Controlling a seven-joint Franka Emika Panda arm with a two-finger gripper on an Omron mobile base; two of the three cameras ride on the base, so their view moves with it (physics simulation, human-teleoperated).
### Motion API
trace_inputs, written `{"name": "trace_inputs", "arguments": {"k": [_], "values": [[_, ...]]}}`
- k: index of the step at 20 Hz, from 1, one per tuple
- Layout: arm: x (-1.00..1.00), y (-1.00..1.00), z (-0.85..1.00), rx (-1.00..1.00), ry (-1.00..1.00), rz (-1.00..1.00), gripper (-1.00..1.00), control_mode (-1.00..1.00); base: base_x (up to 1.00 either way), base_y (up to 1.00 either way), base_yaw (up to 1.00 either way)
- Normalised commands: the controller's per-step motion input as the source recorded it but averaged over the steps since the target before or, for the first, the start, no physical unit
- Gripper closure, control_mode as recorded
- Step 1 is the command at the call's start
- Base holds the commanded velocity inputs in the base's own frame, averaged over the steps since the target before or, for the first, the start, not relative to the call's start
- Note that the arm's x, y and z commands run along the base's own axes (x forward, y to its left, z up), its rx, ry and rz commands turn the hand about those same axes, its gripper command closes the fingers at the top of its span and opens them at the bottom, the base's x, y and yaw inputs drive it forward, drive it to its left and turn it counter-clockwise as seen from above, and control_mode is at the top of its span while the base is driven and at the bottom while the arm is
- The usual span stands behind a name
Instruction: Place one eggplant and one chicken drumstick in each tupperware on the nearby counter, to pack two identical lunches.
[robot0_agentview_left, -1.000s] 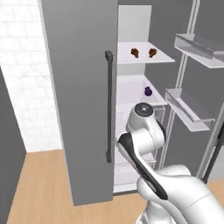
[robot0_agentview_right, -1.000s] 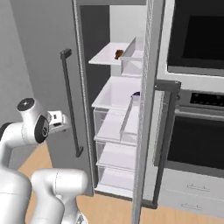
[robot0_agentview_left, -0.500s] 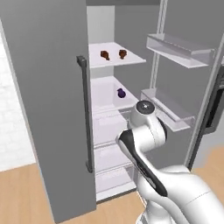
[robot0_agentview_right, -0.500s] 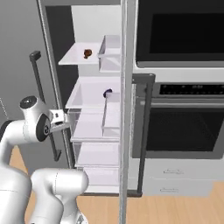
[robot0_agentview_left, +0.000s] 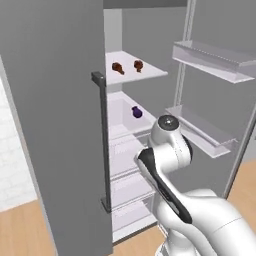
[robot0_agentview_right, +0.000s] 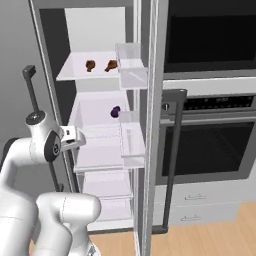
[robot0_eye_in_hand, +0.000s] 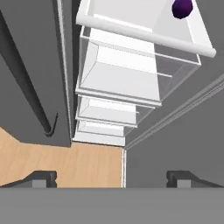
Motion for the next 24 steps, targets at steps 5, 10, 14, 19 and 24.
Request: {"name": "trace_inputs", "arguments": {"k": [5, 10, 14, 19, 24], "values": [[0.00, 0.00, 0.00, 0.00, 0.00, 0.00, -1.00, 1.00, 0.63, -0.15, -0.07], [0.00, 0.00, 0.00, 0.00, 0.00, 0.00, -1.00, 1.00, 0.66, -0.14, -0.11], [0.00, 0.00, 0.00, 0.00, 0.00, 0.00, -1.00, 1.00, 0.60, -0.31, -0.14], [0.70, -0.33, 0.10, 0.01, 0.00, -0.14, -1.00, -1.00, 0.13, -0.08, -0.03], [0.84, -0.34, 0.66, 0.02, -0.11, -0.16, -1.00, -1.00, 0.00, 0.00, 0.00]]}}
